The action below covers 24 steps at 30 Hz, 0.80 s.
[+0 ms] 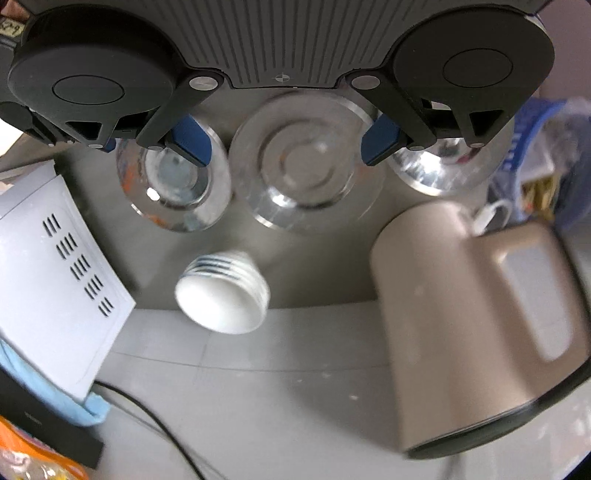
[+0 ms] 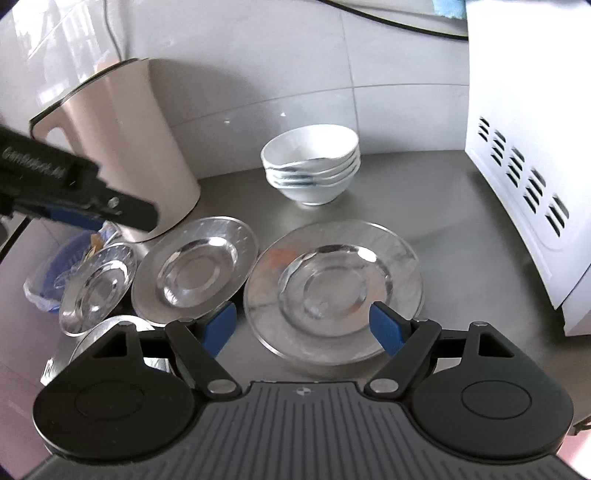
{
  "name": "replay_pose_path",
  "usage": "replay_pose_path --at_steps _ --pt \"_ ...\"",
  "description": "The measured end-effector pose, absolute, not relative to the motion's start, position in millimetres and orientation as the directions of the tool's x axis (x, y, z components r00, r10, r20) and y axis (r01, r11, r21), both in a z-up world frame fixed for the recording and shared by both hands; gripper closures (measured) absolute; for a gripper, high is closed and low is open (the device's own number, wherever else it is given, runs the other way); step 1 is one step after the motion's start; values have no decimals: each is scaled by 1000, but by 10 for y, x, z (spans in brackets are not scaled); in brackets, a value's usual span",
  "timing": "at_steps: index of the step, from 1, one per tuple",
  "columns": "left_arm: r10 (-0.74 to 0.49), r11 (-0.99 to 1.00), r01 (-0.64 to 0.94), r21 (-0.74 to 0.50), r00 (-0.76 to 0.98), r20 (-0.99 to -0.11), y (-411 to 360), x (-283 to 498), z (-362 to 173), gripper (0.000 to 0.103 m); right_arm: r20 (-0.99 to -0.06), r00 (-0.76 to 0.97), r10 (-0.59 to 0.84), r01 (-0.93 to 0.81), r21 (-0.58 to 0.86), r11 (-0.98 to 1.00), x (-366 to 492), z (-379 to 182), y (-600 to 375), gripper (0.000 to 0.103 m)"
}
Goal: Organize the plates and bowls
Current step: 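Move both tools toward the steel plates beside the kettle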
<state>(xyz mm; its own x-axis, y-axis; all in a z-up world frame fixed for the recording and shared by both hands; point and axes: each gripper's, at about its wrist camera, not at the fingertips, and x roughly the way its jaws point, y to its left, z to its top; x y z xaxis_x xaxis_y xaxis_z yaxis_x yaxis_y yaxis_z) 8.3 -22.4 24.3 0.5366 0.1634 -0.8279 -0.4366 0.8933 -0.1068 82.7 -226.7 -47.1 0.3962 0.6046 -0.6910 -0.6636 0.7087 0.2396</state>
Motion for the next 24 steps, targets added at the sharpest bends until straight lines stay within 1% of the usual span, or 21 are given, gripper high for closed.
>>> replay_pose_path --at_steps 8,14,19,24 --pt "215 832 -542 -122 516 -829 -136 -456 186 0 -669 355 653 -726 243 644 610 -433 -2230 20" --pt "233 786 -602 -140 498 -835 -97 -945 29 0 -655 290 698 -780 261 569 423 -420 -2169 20" --pt "196 755 -635 -164 457 -868 -82 -1194 -204 0 -670 223 708 -807 280 519 315 -494 -2077 25" --pt "152 722 -663 -196 429 -890 -38 -1263 -422 0 -682 185 708 -822 288 492 262 -534 -1964 25"
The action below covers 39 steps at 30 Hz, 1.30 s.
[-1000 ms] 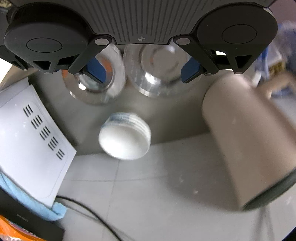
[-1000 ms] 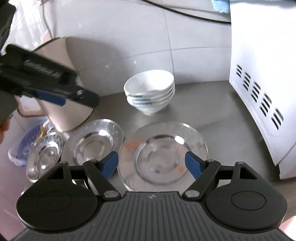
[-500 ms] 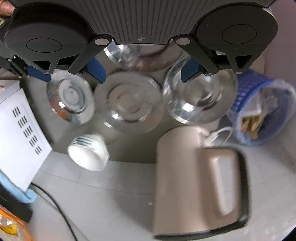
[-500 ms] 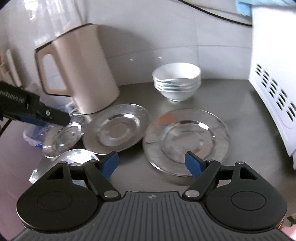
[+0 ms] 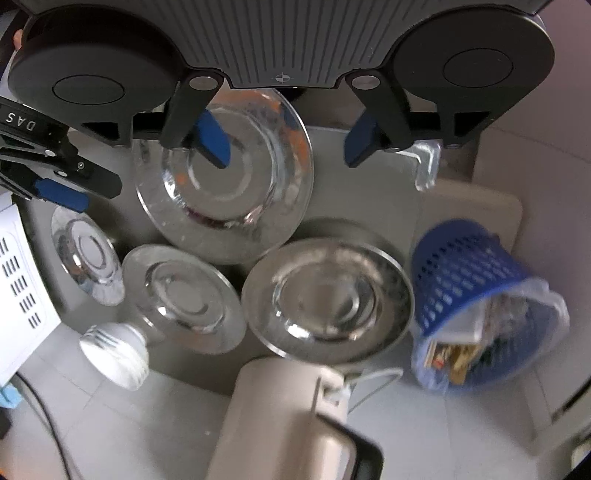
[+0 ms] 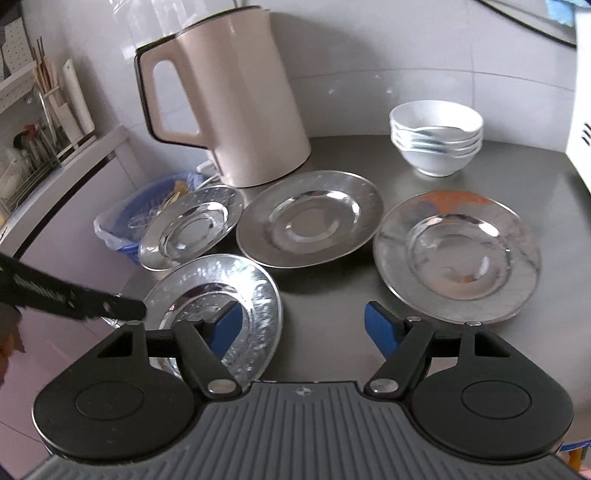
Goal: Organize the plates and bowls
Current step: 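Move both tools toward the steel plates beside the kettle, then close the left tool on a steel plate rim while the right tool grips another steel plate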
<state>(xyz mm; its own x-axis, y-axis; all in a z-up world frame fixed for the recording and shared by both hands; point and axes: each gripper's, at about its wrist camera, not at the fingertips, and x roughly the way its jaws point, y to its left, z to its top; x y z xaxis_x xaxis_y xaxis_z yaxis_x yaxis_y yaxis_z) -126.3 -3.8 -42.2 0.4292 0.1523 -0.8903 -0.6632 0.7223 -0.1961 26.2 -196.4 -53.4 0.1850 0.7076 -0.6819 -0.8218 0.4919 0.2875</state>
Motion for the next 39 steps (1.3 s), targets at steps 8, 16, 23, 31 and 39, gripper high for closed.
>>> replay_pose_path --at_steps 8,16,23,31,39 --pt "125 722 -657 -218 434 -892 -9 -1244 -536 0 -713 111 692 -818 329 471 241 -652 -1827 40" --pt "98 730 -641 -238 442 -891 -18 -1236 -598 0 -730 71 680 -804 361 472 238 -743 -1795 52" --pt "93 739 -628 -242 451 -888 -31 -1194 -609 0 -732 43 680 -801 382 461 245 -778 -1756 66" --pt "120 741 -641 -199 418 -901 -30 -1208 -603 6 -740 79 668 -814 339 472 210 -773 -1749 79" --pt "137 758 -630 -168 405 -904 -103 -1226 -498 6 -736 79 672 -821 335 463 201 -748 -1780 79"
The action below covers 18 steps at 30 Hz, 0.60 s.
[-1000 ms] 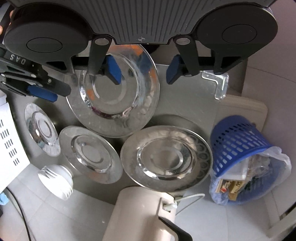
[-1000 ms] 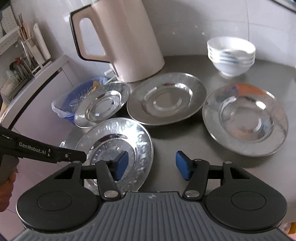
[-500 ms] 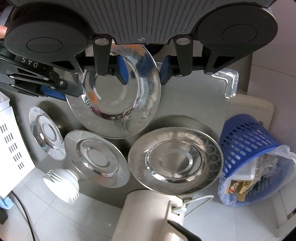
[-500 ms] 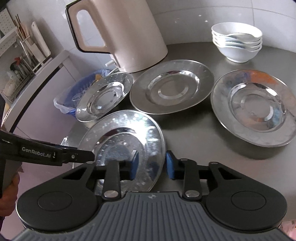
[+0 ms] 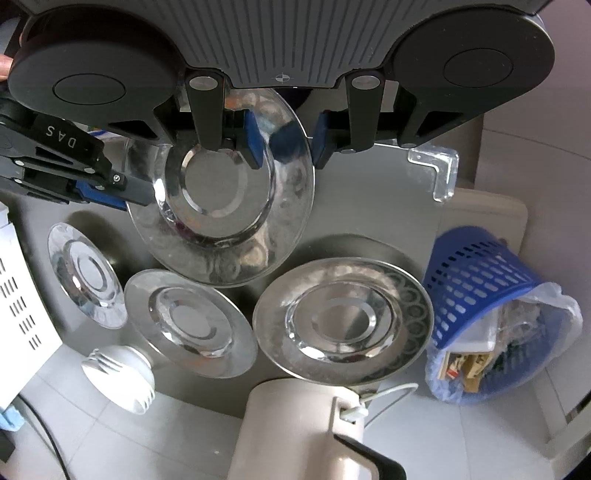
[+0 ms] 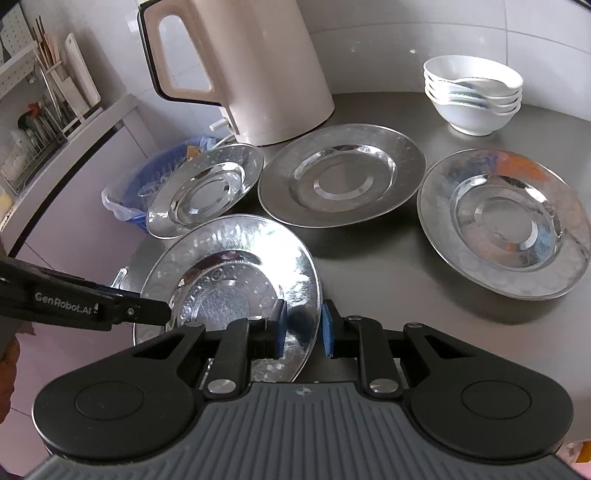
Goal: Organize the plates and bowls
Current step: 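Close the left tool on a steel plate rim while the right tool grips another steel plate, then lift both steel plates and carry them toward the plate near the bowl stack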
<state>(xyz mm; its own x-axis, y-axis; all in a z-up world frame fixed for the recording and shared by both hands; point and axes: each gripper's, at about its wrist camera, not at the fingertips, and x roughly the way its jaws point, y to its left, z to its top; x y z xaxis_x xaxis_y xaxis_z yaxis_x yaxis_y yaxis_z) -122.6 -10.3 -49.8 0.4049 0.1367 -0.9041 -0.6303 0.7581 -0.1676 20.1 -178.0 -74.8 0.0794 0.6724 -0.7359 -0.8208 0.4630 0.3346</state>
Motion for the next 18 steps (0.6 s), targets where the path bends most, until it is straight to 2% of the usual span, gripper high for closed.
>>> replay_pose_path --at_steps 12,18 --pt "164 779 -612 -135 407 -899 -63 -1012 -544 5 -718 104 688 -819 331 469 276 -754 -1777 79" --pt "135 762 -624 -176 418 -898 -25 -1019 -579 4 -697 92 711 -811 362 459 361 -820 -1827 79"
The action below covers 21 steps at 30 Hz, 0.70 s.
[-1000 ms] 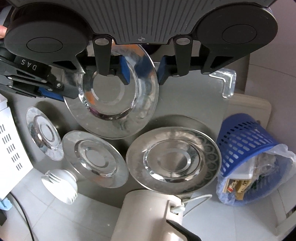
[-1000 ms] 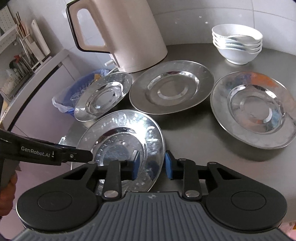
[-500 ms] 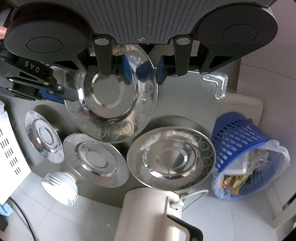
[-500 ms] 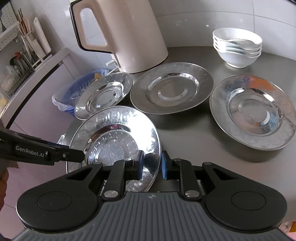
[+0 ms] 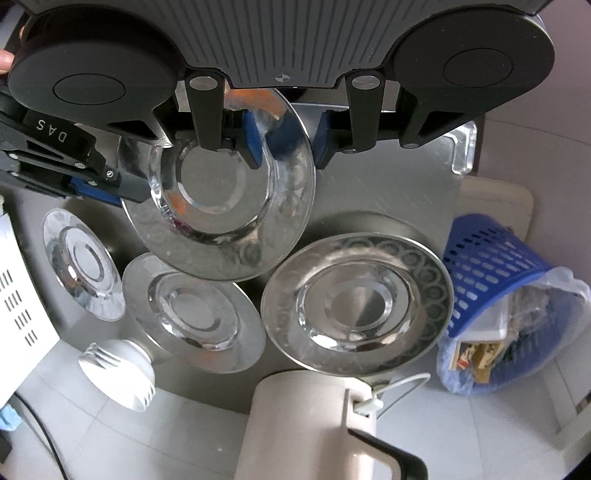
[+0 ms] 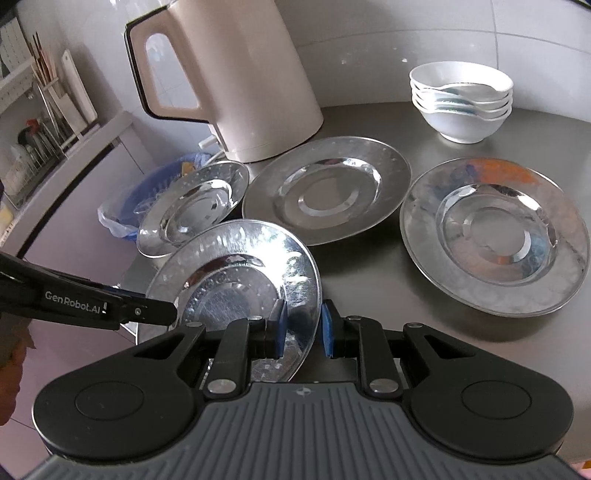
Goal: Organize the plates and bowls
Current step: 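Lift both steel plates and carry them toward the plate near the bowl stack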
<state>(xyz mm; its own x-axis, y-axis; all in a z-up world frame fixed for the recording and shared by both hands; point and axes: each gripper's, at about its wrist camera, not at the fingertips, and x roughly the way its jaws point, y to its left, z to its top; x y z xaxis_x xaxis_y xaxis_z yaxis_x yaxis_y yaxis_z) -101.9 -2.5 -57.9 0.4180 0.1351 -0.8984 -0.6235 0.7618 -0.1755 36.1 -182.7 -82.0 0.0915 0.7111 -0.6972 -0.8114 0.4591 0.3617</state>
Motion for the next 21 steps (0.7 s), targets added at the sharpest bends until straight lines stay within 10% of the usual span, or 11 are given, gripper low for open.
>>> replay_pose_path --at_steps 21 --pt "-11 610 -688 -392 487 -873 -114 -1374 -819 0 -672 9 741 -822 417 388 563 -838 -1701 63"
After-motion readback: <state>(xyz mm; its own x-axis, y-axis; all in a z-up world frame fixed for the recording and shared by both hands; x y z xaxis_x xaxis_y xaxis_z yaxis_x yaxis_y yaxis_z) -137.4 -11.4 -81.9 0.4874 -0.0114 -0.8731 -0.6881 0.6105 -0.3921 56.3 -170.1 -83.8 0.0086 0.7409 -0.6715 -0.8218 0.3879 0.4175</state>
